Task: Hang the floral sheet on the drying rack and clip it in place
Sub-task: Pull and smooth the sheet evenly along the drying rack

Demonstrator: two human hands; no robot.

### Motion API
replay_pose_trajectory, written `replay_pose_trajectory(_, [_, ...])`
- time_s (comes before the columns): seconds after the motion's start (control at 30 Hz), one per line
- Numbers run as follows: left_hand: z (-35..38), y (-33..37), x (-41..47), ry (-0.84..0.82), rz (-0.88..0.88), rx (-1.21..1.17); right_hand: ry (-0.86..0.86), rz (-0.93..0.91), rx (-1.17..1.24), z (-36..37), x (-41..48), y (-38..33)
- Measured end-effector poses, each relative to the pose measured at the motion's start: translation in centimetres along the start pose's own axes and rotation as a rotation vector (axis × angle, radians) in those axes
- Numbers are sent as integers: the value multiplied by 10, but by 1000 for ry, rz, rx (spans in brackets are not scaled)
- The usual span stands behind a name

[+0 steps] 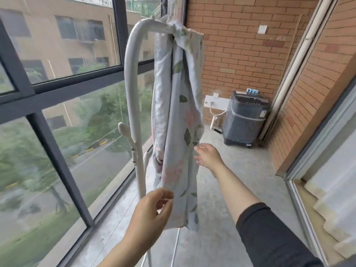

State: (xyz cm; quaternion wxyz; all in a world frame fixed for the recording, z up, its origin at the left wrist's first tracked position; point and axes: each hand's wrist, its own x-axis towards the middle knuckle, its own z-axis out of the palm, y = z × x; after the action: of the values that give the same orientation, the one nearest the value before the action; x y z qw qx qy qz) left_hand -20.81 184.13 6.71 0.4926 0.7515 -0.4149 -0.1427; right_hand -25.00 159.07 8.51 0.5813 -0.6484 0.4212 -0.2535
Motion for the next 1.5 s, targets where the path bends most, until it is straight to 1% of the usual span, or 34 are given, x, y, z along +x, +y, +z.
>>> replay_pose_trajectory(0.17, [0,10,18,86,17,35,21,-4,33,14,34,5])
replay_pose_trajectory(0.27, [5,16,24,98,26,39,21,-56,27,14,48,0])
replay_pose_trajectory(0.37, [7,18,28,100,19,50,60,-73,33,16,62,-6])
replay_pose_trajectory(0.47, [5,18,30,105,5,51,89,-62,-50,23,74,-4])
replay_pose_trajectory(0.53, [4,19,31,105,2,55,99,-104,-81,25,74,-3])
replay_pose_trajectory(0.63, [5,20,33,108,14,69,118,-130,13,26,56,-2])
replay_pose_trajectory(0.7, [7,21,32,105,12,57,163,-145,13,23,39,5])
replay_pose_trajectory(0.8, [11,21,29,88,-1,21,221,-229,32,18,7,19])
replay_pose_trajectory(0.9, [14,19,24,75,-19,7,192,-354,128,1,-38,20])
replay_pose_trajectory(1.0, [19,17,19,72,-30,-14,87,-444,78,-18,-73,11])
replay_pose_trajectory(1.07, [23,18,16,56,-18,-28,40,-432,27,-28,-86,8])
replay_pose_trajectory(1.13, [22,20,11,37,0,-51,29,-388,18,-36,-96,6])
replay_pose_trajectory(1.3, [-2,17,-6,-4,42,-115,21,-219,16,-31,-127,2])
replay_pose_trajectory(1.37, [-22,9,-13,-14,57,-131,88,-220,46,-16,-143,0])
replay_pose_trajectory(1.5, [-73,-11,-27,-24,72,-171,270,-325,115,19,-175,-17])
